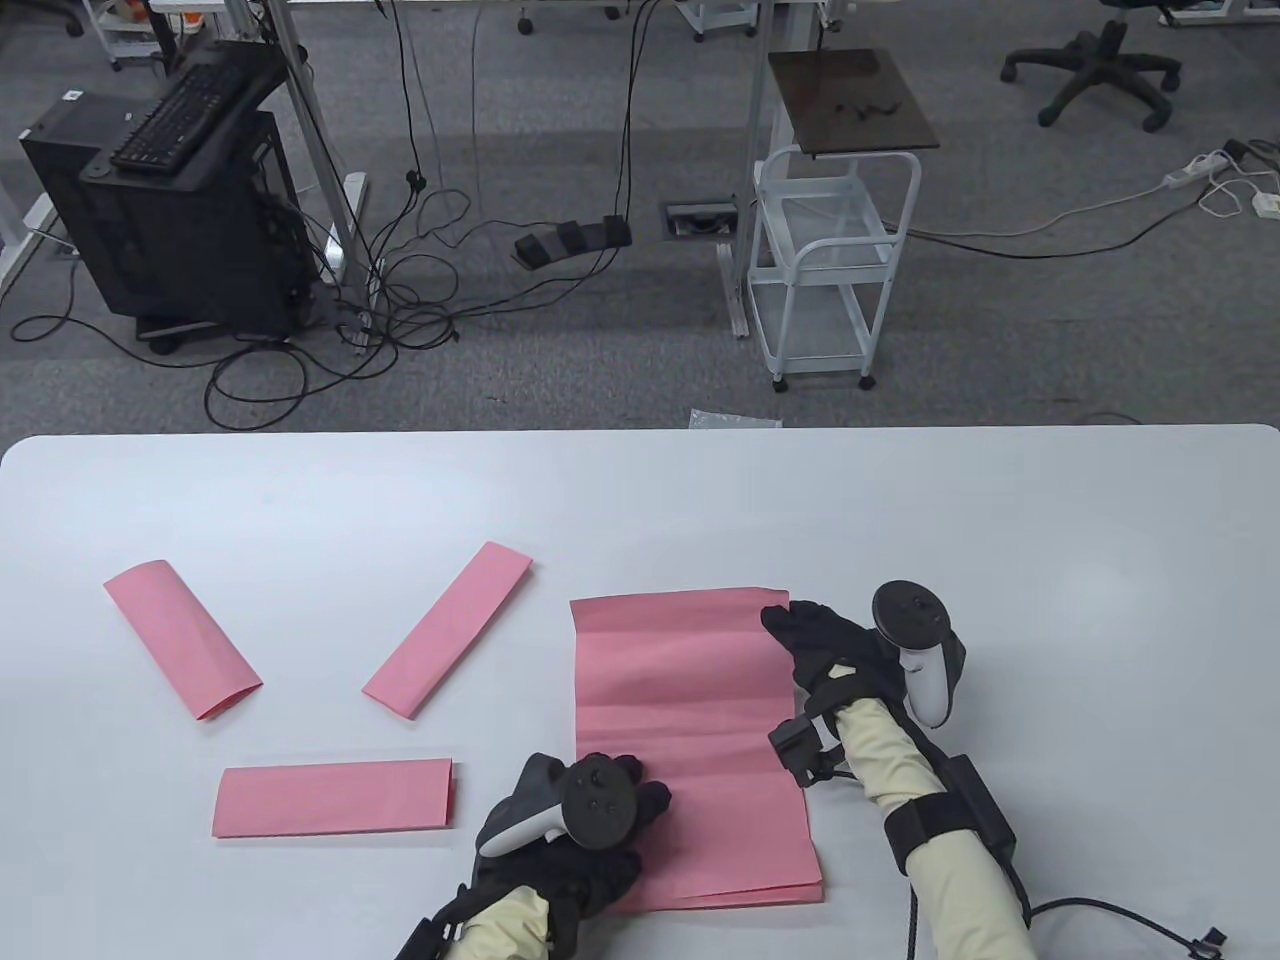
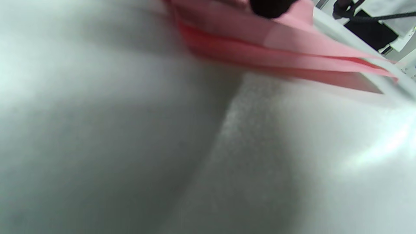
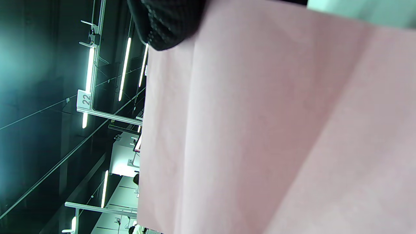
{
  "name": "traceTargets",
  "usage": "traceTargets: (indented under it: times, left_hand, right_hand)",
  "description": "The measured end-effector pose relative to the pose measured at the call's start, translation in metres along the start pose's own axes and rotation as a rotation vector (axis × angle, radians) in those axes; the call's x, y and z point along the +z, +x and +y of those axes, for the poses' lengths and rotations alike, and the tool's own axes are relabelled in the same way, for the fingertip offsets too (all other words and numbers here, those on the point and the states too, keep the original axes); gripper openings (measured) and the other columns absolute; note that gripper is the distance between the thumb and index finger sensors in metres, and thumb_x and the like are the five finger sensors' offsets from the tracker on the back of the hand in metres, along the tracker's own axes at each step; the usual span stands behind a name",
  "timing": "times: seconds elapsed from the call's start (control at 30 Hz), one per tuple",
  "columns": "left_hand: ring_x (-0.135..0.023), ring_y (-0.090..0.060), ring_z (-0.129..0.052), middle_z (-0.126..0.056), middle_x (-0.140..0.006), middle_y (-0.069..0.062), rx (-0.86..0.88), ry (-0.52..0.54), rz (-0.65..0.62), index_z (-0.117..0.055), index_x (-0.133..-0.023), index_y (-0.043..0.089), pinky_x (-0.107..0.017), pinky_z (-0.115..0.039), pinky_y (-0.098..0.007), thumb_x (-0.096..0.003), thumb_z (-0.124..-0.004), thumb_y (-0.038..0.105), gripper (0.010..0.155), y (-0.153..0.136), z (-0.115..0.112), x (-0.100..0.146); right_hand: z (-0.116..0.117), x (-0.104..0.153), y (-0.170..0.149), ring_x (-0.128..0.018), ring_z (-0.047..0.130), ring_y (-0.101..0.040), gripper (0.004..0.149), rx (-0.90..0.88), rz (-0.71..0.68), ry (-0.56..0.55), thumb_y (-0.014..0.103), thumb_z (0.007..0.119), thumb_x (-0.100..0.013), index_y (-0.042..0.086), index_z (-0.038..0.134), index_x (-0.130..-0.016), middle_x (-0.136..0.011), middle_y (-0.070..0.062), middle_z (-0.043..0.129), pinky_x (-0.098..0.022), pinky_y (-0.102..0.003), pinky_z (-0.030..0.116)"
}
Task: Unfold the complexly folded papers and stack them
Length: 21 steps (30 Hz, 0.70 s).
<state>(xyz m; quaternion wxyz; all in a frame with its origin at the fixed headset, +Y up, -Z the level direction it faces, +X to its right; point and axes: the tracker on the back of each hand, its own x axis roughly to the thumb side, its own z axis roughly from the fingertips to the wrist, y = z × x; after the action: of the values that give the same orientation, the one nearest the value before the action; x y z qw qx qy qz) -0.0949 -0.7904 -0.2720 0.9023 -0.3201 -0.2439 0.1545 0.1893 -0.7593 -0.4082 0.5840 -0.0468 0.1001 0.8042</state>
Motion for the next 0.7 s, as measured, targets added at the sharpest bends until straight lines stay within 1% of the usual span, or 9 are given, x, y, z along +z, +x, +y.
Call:
traceTargets:
  times: [0.2, 0.27, 0.33, 0.37, 0.43, 0.53, 0.57, 0.63, 0.7]
  left_hand:
    - [-0.098, -0.031, 0.023, 0.023, -0.107, 0.004, -0.082, -0.091, 0.077, 0.004, -0.106, 0.033, -0.065, 0.011, -0.056, -0.0573, -0.055, 0.06, 0.081, -0.014, -0.014, -0.007]
    - [-0.098, -0.025, 0.026, 0.026, -0.105, 0.01, -0.062, -0.1, 0.099, 0.006, -0.104, 0.037, -0.065, 0.013, -0.053, -0.0557, -0.054, 0.064, 0.082, -0.017, -0.015, -0.008]
    - [-0.095, -0.022, 0.031, 0.03, -0.102, 0.013, -0.066, -0.135, 0.105, 0.011, -0.101, 0.039, -0.063, 0.017, -0.05, -0.0547, -0.05, 0.066, 0.082, -0.019, -0.017, -0.009]
    - [-0.094, -0.021, 0.032, 0.031, -0.101, 0.013, -0.073, -0.134, 0.109, 0.012, -0.1, 0.04, -0.062, 0.018, -0.05, -0.0541, -0.049, 0.067, 0.082, -0.019, -0.017, -0.009]
    - [-0.093, -0.02, 0.033, 0.032, -0.1, 0.014, -0.075, -0.142, 0.115, 0.014, -0.099, 0.041, -0.062, 0.018, -0.049, -0.0532, -0.048, 0.068, 0.082, -0.02, -0.018, -0.01]
    - [-0.093, -0.019, 0.034, 0.033, -0.099, 0.015, -0.085, -0.143, 0.124, 0.015, -0.098, 0.042, -0.062, 0.019, -0.049, -0.0518, -0.048, 0.069, 0.083, -0.02, -0.018, -0.009]
    - [-0.093, -0.019, 0.034, 0.034, -0.098, 0.015, -0.087, -0.146, 0.124, 0.015, -0.098, 0.042, -0.061, 0.019, -0.049, -0.0514, -0.048, 0.07, 0.083, -0.019, -0.018, -0.01]
    - [-0.092, -0.019, 0.035, 0.034, -0.098, 0.015, -0.09, -0.149, 0.127, 0.016, -0.097, 0.042, -0.061, 0.02, -0.049, -0.0505, -0.048, 0.071, 0.084, -0.019, -0.018, -0.009]
    - [-0.092, -0.019, 0.035, 0.035, -0.098, 0.016, -0.091, -0.151, 0.128, 0.017, -0.097, 0.042, -0.061, 0.02, -0.049, -0.0499, -0.048, 0.071, 0.085, -0.019, -0.018, -0.009]
  right_hand:
    - [0.003, -0.003, -0.005, -0.079, 0.084, -0.036, 0.043, -0.022, 0.024, 0.002, 0.034, 0.073, -0.051, 0.007, 0.083, -0.082, -0.07, -0.012, 0.097, -0.073, -0.063, 0.031]
    - [0.002, -0.001, -0.005, -0.088, 0.075, -0.038, 0.047, -0.033, 0.021, 0.009, 0.034, 0.072, -0.052, 0.009, 0.076, -0.091, -0.084, -0.014, 0.09, -0.074, -0.062, 0.028]
    - [0.0, 0.004, 0.001, -0.109, 0.025, -0.031, 0.067, -0.029, -0.012, 0.017, 0.035, 0.071, -0.053, 0.022, 0.038, -0.109, -0.116, -0.009, 0.045, -0.073, -0.06, 0.01]
    - [-0.002, 0.008, 0.006, -0.106, 0.002, -0.026, 0.075, 0.009, -0.05, 0.012, 0.036, 0.072, -0.052, 0.027, 0.024, -0.109, -0.119, -0.004, 0.02, -0.07, -0.056, -0.002]
    - [0.0, 0.02, 0.017, -0.101, -0.015, -0.017, 0.081, 0.179, -0.147, 0.043, 0.037, 0.072, -0.052, 0.035, 0.012, -0.105, -0.116, 0.006, 0.001, -0.068, -0.051, -0.011]
    - [0.025, 0.051, 0.019, -0.105, -0.006, -0.017, 0.076, 0.63, -0.287, 0.29, 0.041, 0.074, -0.05, 0.035, 0.025, -0.108, -0.118, 0.006, 0.013, -0.068, -0.051, -0.01]
    - [0.045, 0.07, 0.01, -0.105, -0.006, -0.018, 0.074, 0.849, -0.272, 0.484, 0.045, 0.073, -0.049, 0.033, 0.033, -0.11, -0.12, 0.005, 0.014, -0.067, -0.052, -0.011]
    - [0.07, 0.093, -0.005, -0.103, -0.012, -0.017, 0.079, 1.076, -0.245, 0.688, 0.054, 0.069, -0.048, 0.033, 0.026, -0.111, -0.118, 0.008, 0.001, -0.065, -0.052, -0.013]
    - [0.088, 0.104, -0.017, -0.101, -0.015, -0.018, 0.083, 1.129, -0.245, 0.764, 0.059, 0.065, -0.048, 0.034, 0.015, -0.11, -0.116, 0.008, -0.006, -0.064, -0.053, -0.014]
